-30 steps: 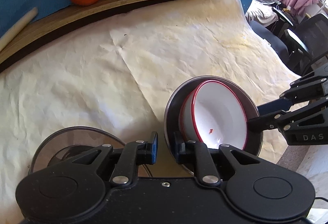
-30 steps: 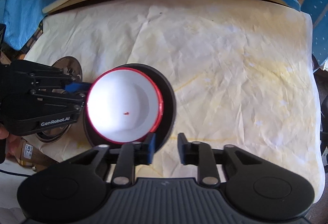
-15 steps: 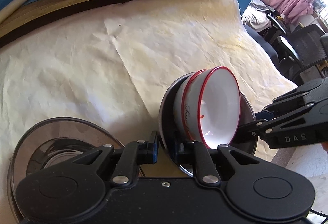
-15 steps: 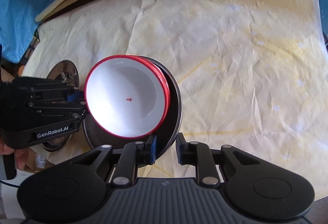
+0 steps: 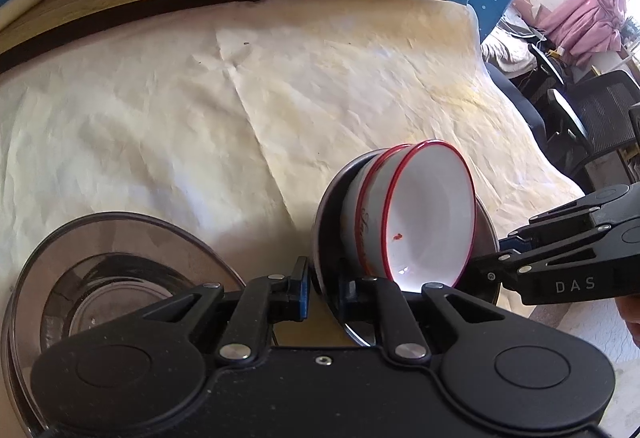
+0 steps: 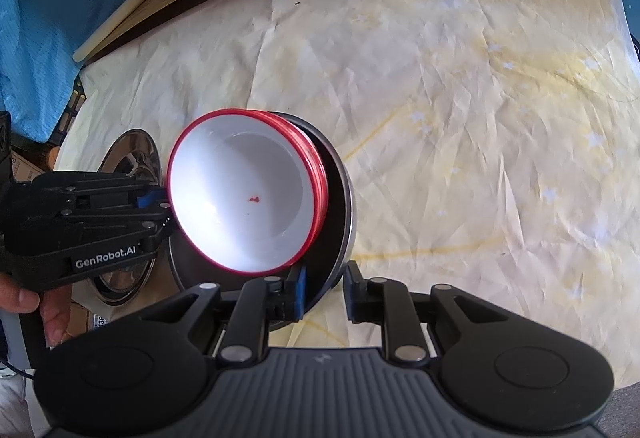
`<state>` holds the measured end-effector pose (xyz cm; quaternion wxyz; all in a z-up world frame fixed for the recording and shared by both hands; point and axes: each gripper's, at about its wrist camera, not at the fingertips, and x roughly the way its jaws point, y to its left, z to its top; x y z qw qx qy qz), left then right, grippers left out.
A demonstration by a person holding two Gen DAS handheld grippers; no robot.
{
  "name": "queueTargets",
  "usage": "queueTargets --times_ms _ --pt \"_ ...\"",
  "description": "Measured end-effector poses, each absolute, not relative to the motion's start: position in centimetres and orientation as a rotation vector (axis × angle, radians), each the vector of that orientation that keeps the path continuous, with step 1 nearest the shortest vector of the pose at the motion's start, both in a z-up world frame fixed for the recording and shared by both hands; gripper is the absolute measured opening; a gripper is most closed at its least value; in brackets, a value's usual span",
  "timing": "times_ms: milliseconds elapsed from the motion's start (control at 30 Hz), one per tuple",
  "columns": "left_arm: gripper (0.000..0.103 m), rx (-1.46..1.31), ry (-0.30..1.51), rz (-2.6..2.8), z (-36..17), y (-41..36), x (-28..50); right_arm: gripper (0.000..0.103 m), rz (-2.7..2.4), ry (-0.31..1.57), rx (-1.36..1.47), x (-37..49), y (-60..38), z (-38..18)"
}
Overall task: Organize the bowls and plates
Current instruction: 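Lift the nested bowls with both grippers and carry them over the plate stack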
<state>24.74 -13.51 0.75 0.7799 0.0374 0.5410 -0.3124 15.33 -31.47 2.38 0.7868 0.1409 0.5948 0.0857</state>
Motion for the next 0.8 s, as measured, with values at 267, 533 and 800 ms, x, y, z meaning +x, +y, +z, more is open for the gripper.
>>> queueTargets --times_ms 267,533,800 --pt "0.013 0.077 1.151 -0.682 1.3 -13.7 24.4 0.021 0.177 1.267 0.300 14.9 -31.4 2.9" --pt "0.012 0.069 1.117 -0.677 2.7 -13.1 24.0 0.021 0.191 1.237 0.276 14.4 -30.9 4.3" --pt "0.012 0.047 1.070 -0.644 4.5 -11.1 23.5 0.021 0.229 1.203 0.247 14.7 -29.2 5.9"
